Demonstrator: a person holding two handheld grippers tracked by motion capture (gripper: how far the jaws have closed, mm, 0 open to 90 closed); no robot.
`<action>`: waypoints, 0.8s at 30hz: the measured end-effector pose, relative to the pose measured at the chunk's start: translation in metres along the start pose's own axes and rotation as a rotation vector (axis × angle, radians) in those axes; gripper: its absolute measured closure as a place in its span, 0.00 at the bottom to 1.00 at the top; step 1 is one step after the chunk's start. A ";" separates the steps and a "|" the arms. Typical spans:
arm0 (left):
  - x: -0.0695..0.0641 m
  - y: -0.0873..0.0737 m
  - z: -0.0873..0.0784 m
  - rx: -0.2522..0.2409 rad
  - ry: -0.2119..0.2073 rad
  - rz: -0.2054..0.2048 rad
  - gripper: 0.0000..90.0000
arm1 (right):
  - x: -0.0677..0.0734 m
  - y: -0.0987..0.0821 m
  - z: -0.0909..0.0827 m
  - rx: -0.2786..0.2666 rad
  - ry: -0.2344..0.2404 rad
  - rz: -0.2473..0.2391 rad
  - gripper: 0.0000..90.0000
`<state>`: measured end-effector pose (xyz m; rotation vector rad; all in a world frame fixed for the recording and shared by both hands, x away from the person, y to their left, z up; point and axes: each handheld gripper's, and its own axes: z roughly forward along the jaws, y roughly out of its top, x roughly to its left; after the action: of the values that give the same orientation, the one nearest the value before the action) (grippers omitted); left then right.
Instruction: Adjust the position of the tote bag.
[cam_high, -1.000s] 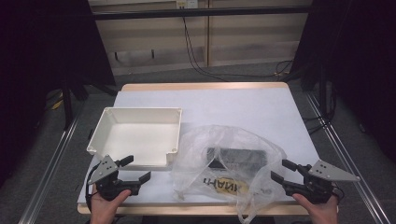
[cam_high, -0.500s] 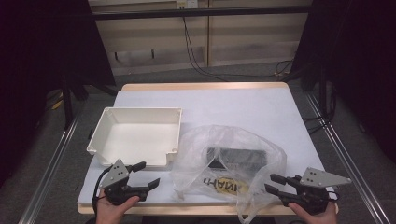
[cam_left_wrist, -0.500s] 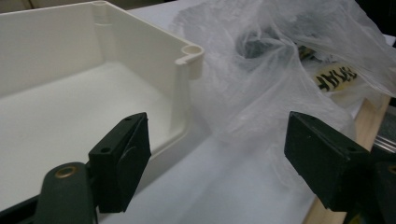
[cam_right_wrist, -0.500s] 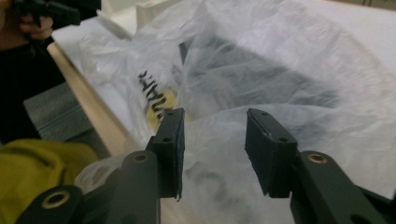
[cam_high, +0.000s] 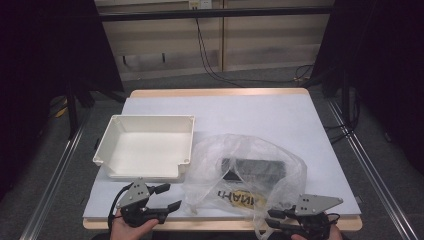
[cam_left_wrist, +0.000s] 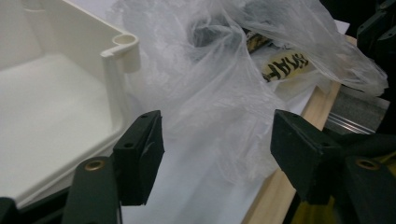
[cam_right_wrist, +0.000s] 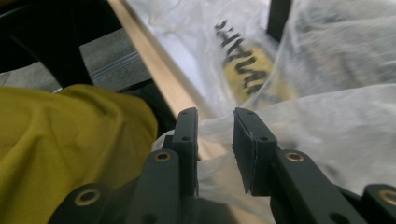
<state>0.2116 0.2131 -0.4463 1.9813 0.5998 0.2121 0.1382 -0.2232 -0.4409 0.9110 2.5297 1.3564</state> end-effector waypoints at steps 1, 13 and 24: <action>-0.002 0.000 0.002 0.004 -0.006 0.001 0.41 | 0.001 -0.001 0.001 0.009 0.008 -0.004 0.79; -0.019 0.002 0.023 0.073 -0.097 0.052 0.43 | -0.004 -0.005 0.022 0.120 -0.004 -0.005 0.56; -0.019 0.001 0.039 0.141 -0.119 0.053 0.40 | 0.000 0.000 0.046 0.137 0.057 -0.010 0.43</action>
<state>0.2113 0.1726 -0.4620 2.1304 0.4980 0.0858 0.1560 -0.1904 -0.4680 0.8939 2.6951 1.2356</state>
